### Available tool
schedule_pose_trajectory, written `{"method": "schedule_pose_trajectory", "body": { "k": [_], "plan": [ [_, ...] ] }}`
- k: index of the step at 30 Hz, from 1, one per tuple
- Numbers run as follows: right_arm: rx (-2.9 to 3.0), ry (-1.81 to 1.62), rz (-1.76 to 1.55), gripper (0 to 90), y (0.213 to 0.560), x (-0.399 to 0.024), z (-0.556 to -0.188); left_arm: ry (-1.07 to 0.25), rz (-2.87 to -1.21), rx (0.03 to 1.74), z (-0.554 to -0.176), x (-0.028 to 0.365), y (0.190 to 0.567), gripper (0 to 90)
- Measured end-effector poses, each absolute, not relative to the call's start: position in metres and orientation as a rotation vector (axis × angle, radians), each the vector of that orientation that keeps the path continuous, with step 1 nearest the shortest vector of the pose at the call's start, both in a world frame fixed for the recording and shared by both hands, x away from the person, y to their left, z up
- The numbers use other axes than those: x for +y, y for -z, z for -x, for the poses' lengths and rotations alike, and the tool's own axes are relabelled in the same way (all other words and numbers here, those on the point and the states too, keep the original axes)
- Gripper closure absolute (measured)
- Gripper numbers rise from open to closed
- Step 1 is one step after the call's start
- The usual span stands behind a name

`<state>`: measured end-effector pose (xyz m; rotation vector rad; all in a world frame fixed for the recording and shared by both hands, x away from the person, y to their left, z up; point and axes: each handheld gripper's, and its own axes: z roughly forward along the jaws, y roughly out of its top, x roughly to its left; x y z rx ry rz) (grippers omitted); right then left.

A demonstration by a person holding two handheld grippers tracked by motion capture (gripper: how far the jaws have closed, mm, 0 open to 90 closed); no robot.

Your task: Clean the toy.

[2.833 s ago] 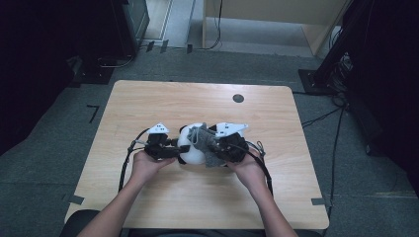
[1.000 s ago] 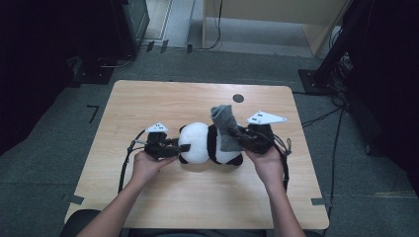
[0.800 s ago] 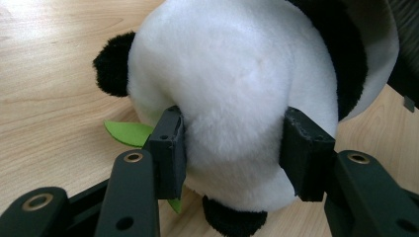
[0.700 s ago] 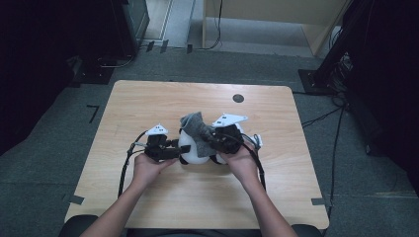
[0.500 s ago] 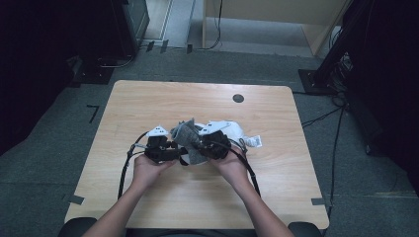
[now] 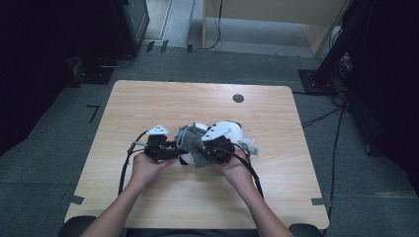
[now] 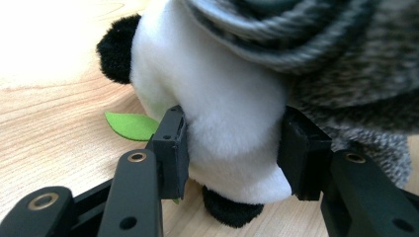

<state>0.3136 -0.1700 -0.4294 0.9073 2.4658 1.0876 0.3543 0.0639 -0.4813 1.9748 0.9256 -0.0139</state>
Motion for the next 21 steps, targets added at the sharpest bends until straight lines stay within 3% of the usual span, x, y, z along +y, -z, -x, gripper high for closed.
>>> {"method": "schedule_pose_trajectory", "body": {
  "k": [21],
  "plan": [
    [2.258,-1.042,-1.204,78.9,0.411,-0.270,-0.297,0.051,-1.957,0.952,-0.362,0.060,0.476,52.0]
  ]
}}
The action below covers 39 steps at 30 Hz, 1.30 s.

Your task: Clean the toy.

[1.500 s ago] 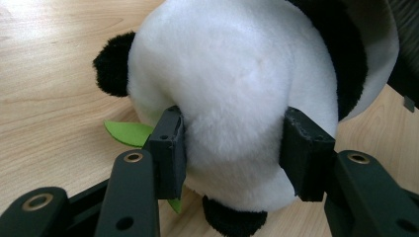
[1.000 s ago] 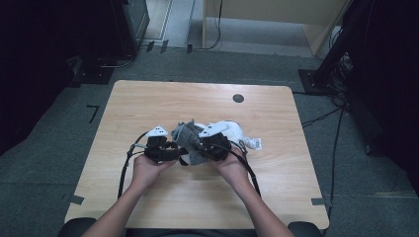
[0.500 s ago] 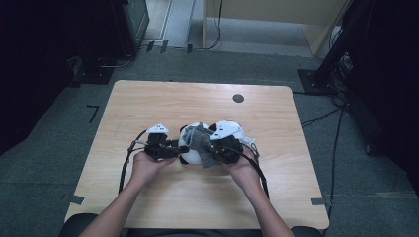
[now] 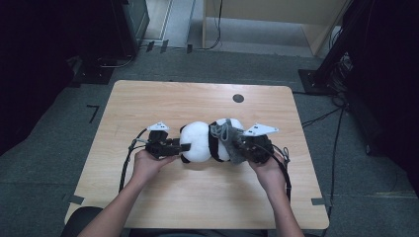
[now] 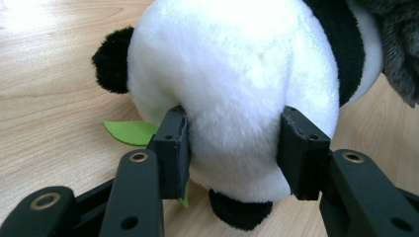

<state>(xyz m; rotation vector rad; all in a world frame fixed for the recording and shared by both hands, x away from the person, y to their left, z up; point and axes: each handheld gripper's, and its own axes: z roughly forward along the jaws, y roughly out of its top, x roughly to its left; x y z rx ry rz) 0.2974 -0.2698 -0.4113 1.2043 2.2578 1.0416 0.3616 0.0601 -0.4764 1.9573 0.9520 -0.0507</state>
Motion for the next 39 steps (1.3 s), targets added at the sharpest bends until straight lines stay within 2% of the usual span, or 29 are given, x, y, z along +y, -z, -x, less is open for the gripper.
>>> {"method": "schedule_pose_trajectory", "body": {
  "k": [8,22,29,33,39],
  "plan": [
    [2.194,-1.020,-1.334,78.8,0.425,-0.296,-0.303,0.050,-1.964,0.945,-0.362,0.060,0.476,51.6],
    [2.172,-1.069,-1.457,78.7,0.453,-0.310,-0.324,0.058,-1.955,0.944,-0.361,0.060,0.476,50.7],
    [2.241,-0.966,-1.515,78.6,0.475,-0.310,-0.335,0.051,-1.954,0.937,-0.361,0.060,0.476,46.6],
    [2.252,-0.934,-1.528,78.3,0.481,-0.310,-0.339,0.055,-1.917,0.945,-0.363,0.065,0.472,38.9],
    [2.235,-0.939,-1.538,78.1,0.479,-0.317,-0.339,-0.031,-1.878,0.889,-0.372,0.072,0.455,39.9]
  ]
}}
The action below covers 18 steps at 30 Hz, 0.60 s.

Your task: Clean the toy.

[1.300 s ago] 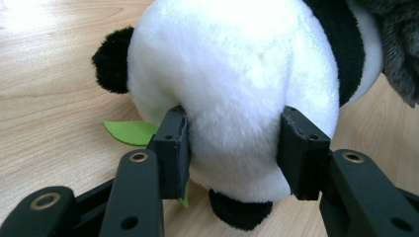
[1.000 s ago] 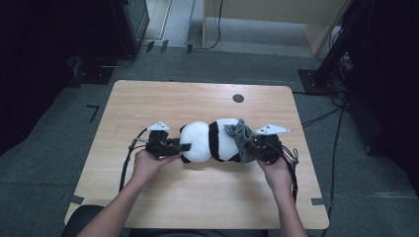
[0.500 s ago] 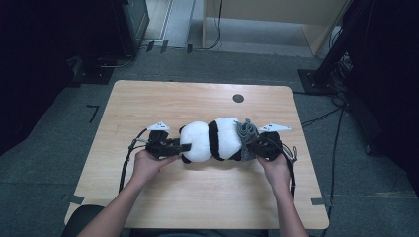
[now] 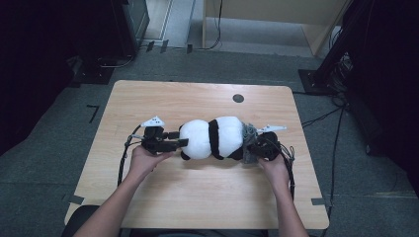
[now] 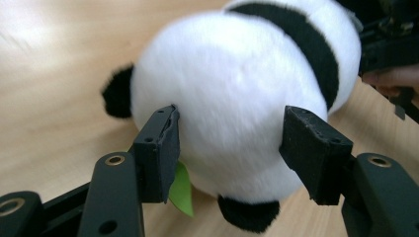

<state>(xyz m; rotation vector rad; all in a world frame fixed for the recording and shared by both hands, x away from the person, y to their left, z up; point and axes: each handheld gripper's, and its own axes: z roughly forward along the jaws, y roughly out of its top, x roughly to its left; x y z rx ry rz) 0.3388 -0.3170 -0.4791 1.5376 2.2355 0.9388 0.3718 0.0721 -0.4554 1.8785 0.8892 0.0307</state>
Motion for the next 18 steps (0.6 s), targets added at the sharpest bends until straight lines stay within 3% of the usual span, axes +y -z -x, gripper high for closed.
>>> {"method": "schedule_pose_trajectory", "body": {
  "k": [7,14,16,18],
  "plan": [
    [2.239,-0.935,-1.532,78.1,0.479,-0.316,-0.340,0.035,-1.965,0.831,-0.401,0.064,0.454,33.1],
    [2.255,-0.918,-1.496,78.4,0.479,-0.305,-0.340,0.168,-1.987,0.836,-0.421,0.057,0.483,1.1],
    [2.256,-0.920,-1.490,78.5,0.478,-0.304,-0.341,0.220,-1.973,0.836,-0.422,0.057,0.489,1.6],
    [2.243,-0.926,-1.491,78.5,0.476,-0.306,-0.341,0.262,-1.956,0.827,-0.423,0.060,0.492,13.7]
  ]
}}
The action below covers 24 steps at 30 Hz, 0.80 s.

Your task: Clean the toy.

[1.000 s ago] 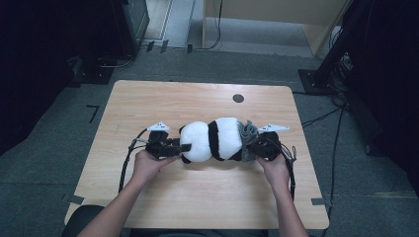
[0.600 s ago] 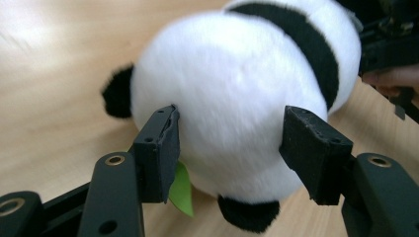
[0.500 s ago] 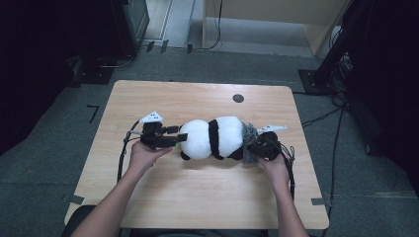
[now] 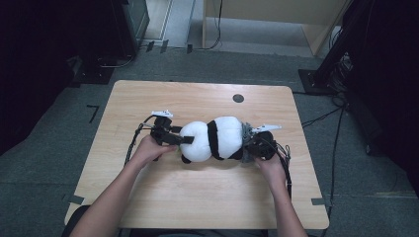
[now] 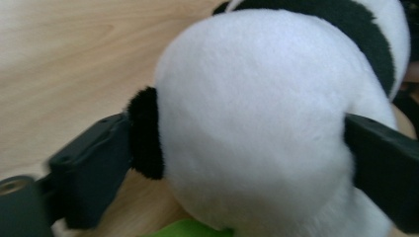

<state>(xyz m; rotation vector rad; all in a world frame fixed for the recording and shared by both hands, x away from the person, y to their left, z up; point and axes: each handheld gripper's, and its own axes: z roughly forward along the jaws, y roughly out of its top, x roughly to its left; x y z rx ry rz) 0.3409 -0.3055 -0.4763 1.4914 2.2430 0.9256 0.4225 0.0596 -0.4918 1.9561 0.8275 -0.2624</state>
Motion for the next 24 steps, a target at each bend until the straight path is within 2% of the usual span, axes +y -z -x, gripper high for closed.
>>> {"method": "schedule_pose_trajectory", "body": {
  "k": [2,5,9,14,19,24],
  "plan": [
    [2.213,-0.950,-1.492,78.5,0.469,-0.312,-0.339,0.281,-1.951,0.848,-0.423,0.062,0.492,23.2],
    [2.091,-1.094,-1.491,78.5,0.444,-0.328,-0.329,0.282,-1.953,0.855,-0.422,0.063,0.489,31.5],
    [2.001,-1.239,-1.387,78.5,0.405,-0.329,-0.309,0.234,-1.979,0.840,-0.417,0.060,0.483,35.5],
    [2.104,-1.315,-1.181,78.5,0.388,-0.282,-0.296,0.217,-1.984,0.844,-0.414,0.060,0.482,36.8],
    [2.267,-1.352,-1.024,78.5,0.399,-0.223,-0.288,0.215,-1.982,0.843,-0.414,0.060,0.482,36.7],
    [2.396,-1.431,-0.913,78.5,0.412,-0.182,-0.277,0.216,-1.978,0.845,-0.414,0.060,0.482,36.5]
  ]
}}
